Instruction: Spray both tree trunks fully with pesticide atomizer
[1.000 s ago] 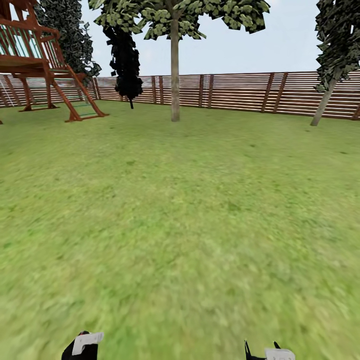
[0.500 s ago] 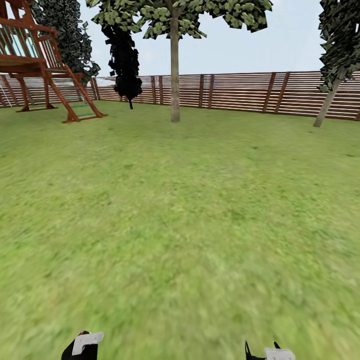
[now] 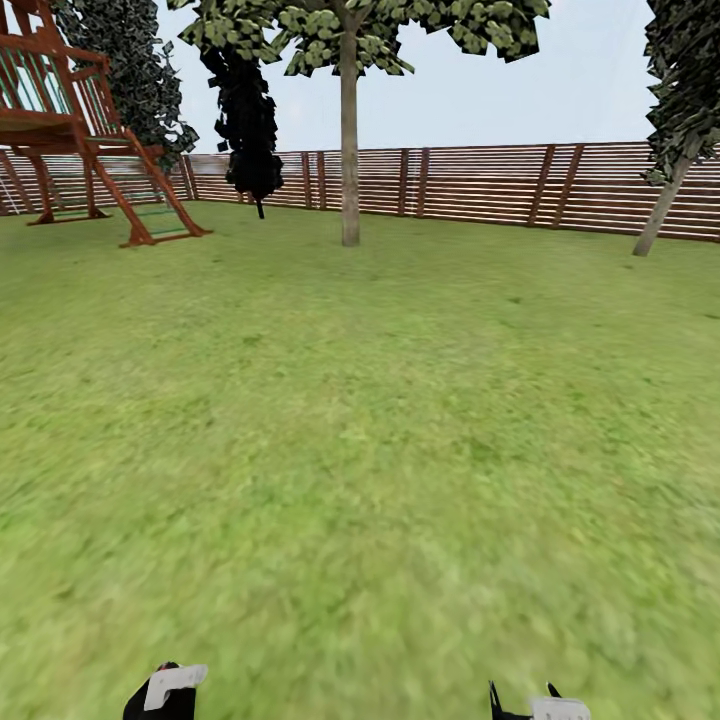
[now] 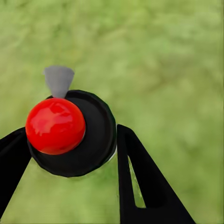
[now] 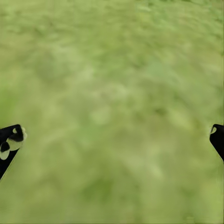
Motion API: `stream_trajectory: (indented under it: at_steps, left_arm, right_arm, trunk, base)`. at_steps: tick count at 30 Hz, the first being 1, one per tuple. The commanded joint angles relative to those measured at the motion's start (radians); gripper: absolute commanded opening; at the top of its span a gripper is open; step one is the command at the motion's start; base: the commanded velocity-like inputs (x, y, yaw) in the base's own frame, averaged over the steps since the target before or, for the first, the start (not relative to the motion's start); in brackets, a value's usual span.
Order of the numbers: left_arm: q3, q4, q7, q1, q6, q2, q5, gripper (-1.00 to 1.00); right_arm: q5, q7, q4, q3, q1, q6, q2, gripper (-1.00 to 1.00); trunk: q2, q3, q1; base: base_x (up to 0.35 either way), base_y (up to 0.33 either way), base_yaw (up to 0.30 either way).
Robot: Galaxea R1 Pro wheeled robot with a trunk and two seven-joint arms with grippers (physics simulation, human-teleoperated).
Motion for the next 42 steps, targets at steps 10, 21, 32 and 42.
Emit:
stream_trajectory:
  at_steps: [10,21,32,42]
  left_arm:
    - [0.0,0.0,0.0,0.0,0.0,0.0,0.0,-1.0]
    - [0.0,0.0,0.0,0.0,0.0,0.0,0.0,-1.0]
    - [0.0,0.0,0.0,0.0,0.0,0.0,0.0,-1.0]
    - [0.0,0.0,0.0,0.0,0.0,0.0,0.0,-1.0]
  right_arm:
    - [0.0,0.0,0.0,0.0,0.0,0.0,0.0,1.0]
    - [0.0,0.0,0.0,0.0,0.0,0.0,0.0,1.0]
    - [0.0,0.0,0.0,0.0,0.0,0.0,0.0,1.0]
    - [0.0,0.0,0.0,0.0,0.0,0.0,0.0,1.0]
  trunk:
    - [0.0,0.0,0.0]
    - [0.0,0.0,0.0]
    - [0.0,0.0,0.0]
    - [0.0,0.0,0.0]
  base:
    - [0.34,0.0,0.0]
    - [0.34,0.0,0.0]
    - [0.34,0.0,0.0]
    - [0.34,0.0,0.0]
